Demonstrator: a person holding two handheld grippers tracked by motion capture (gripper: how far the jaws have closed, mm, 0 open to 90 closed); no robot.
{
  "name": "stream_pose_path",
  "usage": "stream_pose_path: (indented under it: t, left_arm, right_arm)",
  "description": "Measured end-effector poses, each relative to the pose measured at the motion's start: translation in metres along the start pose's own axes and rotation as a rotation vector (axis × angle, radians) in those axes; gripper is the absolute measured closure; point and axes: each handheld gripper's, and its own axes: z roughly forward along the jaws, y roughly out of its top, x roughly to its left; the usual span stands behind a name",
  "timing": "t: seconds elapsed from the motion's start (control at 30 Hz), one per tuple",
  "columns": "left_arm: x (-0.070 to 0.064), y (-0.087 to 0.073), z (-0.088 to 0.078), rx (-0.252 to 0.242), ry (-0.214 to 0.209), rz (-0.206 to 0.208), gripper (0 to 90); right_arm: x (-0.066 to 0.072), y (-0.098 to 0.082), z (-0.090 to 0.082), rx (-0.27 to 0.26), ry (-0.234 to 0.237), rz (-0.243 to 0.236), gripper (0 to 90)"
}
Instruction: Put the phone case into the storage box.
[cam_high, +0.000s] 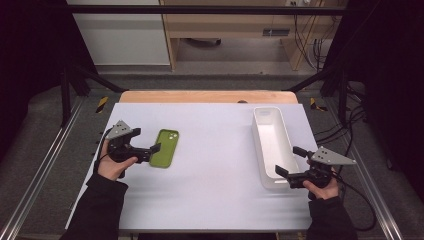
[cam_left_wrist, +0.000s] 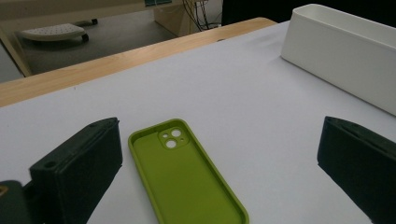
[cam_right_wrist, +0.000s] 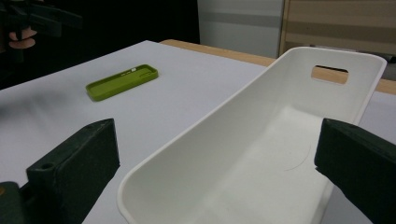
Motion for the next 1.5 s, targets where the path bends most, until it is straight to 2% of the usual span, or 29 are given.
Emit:
stream_pose_path:
  t: [0.37,0.47,0.9,1.17,1.5]
  left_arm:
    - [0.010,0.002,0.010,0.019,0.013,-0.017,0.0]
    - [0.010,0.004,0.012,0.016,0.012,-0.014,0.0]
    - [0.015,0.017,0.025,0.056,0.047,0.007,0.0]
    - [0.018,0.016,0.034,0.080,0.058,0.007,0.0]
    - [0.028,0.011,0.047,0.123,0.097,-0.002,0.0]
  right_arm:
    - [0.000,0.000,0.001,0.006,0.000,-0.002,0.5]
    - [0.000,0.000,0.001,0.007,0.000,-0.002,0.5]
    - [0.001,0.000,0.001,0.008,0.001,0.000,0.5]
    - [0.000,-0.001,0.001,0.009,0.001,-0.002,0.5]
    - [0.001,-0.001,0.002,0.011,0.002,-0.003,0.5]
